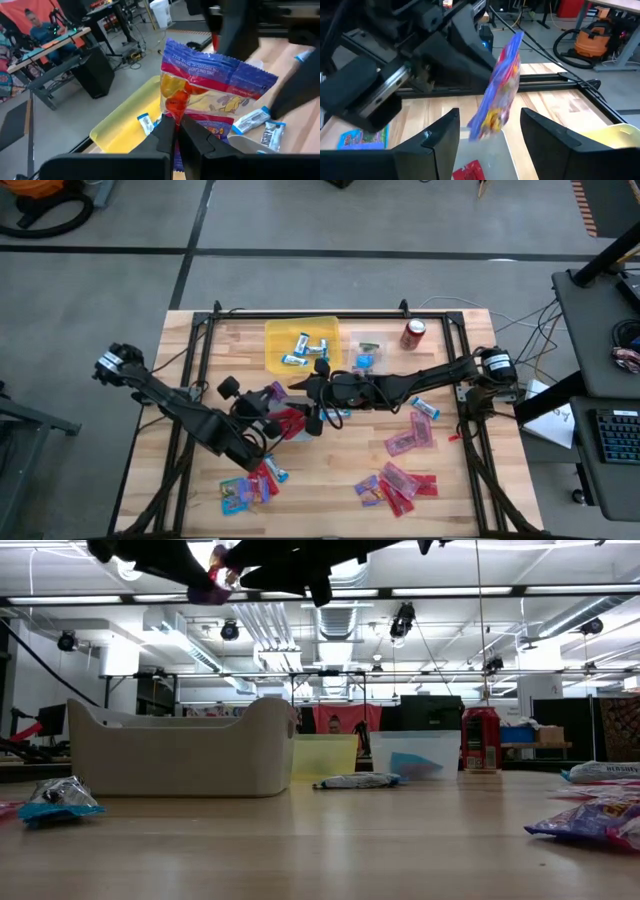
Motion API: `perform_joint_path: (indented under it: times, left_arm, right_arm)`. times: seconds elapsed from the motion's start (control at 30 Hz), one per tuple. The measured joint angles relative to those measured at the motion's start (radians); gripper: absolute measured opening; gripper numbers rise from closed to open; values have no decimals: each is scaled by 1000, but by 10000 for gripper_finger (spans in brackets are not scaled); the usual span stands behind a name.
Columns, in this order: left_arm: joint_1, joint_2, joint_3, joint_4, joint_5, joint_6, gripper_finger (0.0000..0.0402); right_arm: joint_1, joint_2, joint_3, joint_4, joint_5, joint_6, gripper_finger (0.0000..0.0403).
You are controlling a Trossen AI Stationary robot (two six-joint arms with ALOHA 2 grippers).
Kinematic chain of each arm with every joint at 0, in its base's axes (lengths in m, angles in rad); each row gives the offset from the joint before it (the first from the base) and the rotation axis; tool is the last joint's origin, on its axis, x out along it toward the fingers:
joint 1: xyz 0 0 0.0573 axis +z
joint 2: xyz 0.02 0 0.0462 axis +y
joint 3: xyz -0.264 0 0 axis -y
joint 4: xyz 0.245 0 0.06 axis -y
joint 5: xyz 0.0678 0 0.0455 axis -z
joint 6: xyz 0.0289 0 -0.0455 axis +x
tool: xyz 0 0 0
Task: Sort candy
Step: Put the blue candy into the transparent bin
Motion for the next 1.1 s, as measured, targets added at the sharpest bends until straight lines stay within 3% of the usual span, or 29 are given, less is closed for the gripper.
perform_joint_path:
  times: [0.17,0.4,0.57,0.8,1.1]
  left_arm:
    - [0,22,0,98,-8,82,0]
    - [-1,29,0,98,-2,85,0]
    - [-2,7,0,96,41,116,5]
    - [-2,-11,0,48,46,138,51]
    - [-2,-13,0,15,48,134,100]
  right_arm:
    - [-5,0,0,-1,0,0,169]
    - [-5,0,0,-8,-1,-46,23]
    - [-7,-2,0,-28,-2,-41,10]
    - [-30,-28,0,-97,2,-34,9]
    - [-101,-78,0,-351,172,-1,9]
